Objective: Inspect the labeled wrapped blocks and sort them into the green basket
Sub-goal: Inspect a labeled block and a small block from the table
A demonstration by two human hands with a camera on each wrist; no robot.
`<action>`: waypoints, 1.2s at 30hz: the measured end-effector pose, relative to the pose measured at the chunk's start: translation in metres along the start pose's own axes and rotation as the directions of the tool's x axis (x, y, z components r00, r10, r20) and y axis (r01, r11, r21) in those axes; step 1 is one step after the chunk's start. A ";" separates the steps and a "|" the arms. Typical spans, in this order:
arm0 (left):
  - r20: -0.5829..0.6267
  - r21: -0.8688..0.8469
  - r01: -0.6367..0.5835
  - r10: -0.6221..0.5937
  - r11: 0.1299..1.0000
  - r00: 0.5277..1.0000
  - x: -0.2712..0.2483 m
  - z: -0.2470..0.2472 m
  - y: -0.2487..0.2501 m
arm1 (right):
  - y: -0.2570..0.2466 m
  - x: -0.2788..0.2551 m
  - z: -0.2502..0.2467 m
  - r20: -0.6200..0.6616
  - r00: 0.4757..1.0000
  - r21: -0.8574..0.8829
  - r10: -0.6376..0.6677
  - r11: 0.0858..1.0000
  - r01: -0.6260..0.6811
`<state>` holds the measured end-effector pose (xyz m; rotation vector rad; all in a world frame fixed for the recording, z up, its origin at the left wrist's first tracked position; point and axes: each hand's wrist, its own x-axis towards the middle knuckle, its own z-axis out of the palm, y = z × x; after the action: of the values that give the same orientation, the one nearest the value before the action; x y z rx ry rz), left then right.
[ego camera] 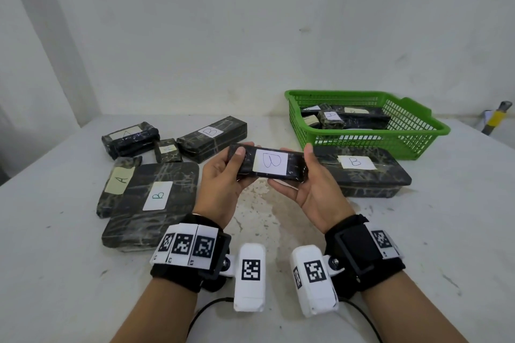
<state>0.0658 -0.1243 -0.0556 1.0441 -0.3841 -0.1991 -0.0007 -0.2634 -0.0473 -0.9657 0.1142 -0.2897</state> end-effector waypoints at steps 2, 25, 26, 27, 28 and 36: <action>0.011 -0.020 0.015 -0.015 1.000 1.000 -0.001 0.001 0.001 | 0.000 0.000 -0.002 -0.013 1.000 -0.005 -0.019 1.000 0.019; -0.021 0.121 0.026 -0.023 0.992 1.000 -0.005 0.005 0.002 | 0.003 -0.002 -0.004 -0.007 1.000 -0.209 -0.026 0.978 0.024; -0.018 0.112 0.030 -0.028 0.993 0.999 -0.006 0.006 0.001 | 0.003 -0.002 -0.005 -0.014 0.998 -0.222 -0.057 0.974 0.052; -0.016 0.099 0.037 -0.036 0.994 0.999 -0.006 0.007 0.002 | 0.004 -0.003 -0.006 -0.025 0.996 -0.230 -0.090 0.970 0.082; -0.017 0.084 0.050 -0.048 0.995 0.999 -0.007 0.009 0.002 | 0.004 -0.003 -0.007 -0.031 0.993 -0.239 -0.116 0.965 0.105; -0.111 0.178 0.007 0.013 0.984 0.994 -0.008 0.009 0.000 | 0.006 -0.005 -0.002 0.005 0.997 -0.277 -0.078 0.958 0.076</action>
<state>0.0547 -0.1286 -0.0536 1.2250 -0.3057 -0.1037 -0.0044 -0.2603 -0.0534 -1.2494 0.1251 -0.3550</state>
